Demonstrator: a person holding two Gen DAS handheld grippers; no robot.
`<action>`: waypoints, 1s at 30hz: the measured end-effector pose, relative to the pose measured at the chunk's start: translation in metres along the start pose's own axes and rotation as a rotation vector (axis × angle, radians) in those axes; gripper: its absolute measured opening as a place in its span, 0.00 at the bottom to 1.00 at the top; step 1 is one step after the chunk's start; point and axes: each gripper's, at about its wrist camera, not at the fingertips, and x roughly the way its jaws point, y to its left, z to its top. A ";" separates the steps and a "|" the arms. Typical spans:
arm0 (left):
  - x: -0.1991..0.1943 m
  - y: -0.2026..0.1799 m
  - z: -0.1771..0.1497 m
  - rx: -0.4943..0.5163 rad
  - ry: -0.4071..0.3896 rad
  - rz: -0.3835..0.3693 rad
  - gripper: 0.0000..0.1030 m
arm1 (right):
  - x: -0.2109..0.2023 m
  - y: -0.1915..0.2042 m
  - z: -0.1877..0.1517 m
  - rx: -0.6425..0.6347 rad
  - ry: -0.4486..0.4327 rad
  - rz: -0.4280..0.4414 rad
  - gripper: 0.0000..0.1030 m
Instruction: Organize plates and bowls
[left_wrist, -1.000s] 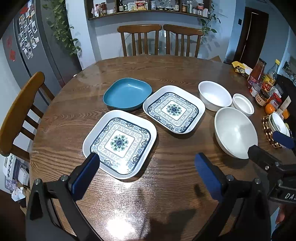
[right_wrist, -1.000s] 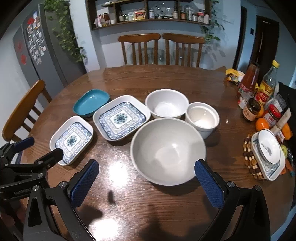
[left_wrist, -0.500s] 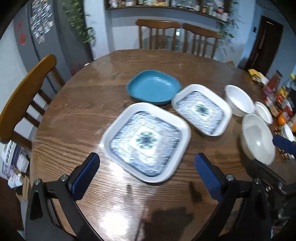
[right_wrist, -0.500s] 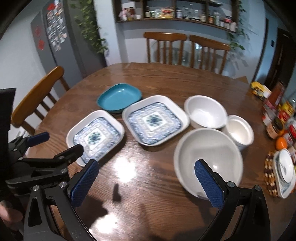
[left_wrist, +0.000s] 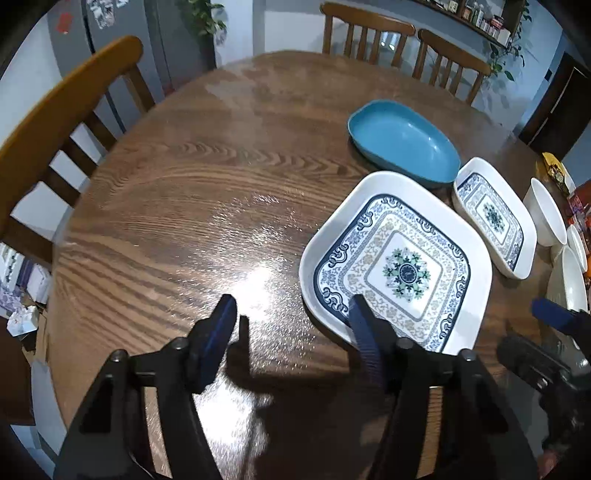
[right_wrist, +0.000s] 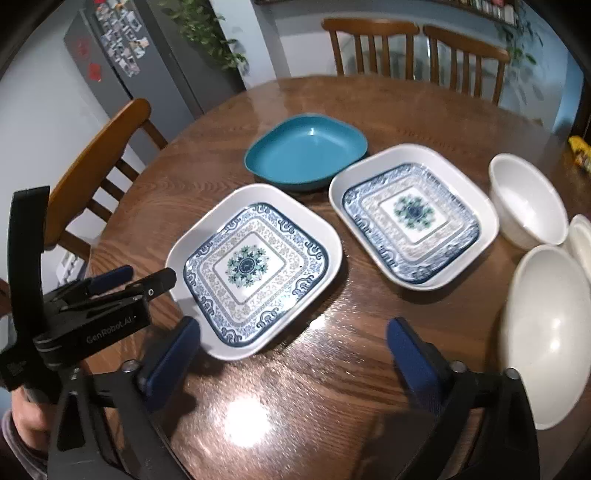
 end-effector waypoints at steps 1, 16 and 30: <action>0.003 0.000 0.000 0.002 0.007 -0.006 0.53 | 0.006 -0.001 0.001 0.010 0.013 0.003 0.89; 0.018 0.002 0.005 0.064 0.029 -0.050 0.20 | 0.045 0.000 0.014 0.001 0.087 -0.018 0.21; -0.035 0.082 -0.043 -0.153 -0.016 0.077 0.20 | 0.053 0.094 0.021 -0.259 0.119 0.100 0.20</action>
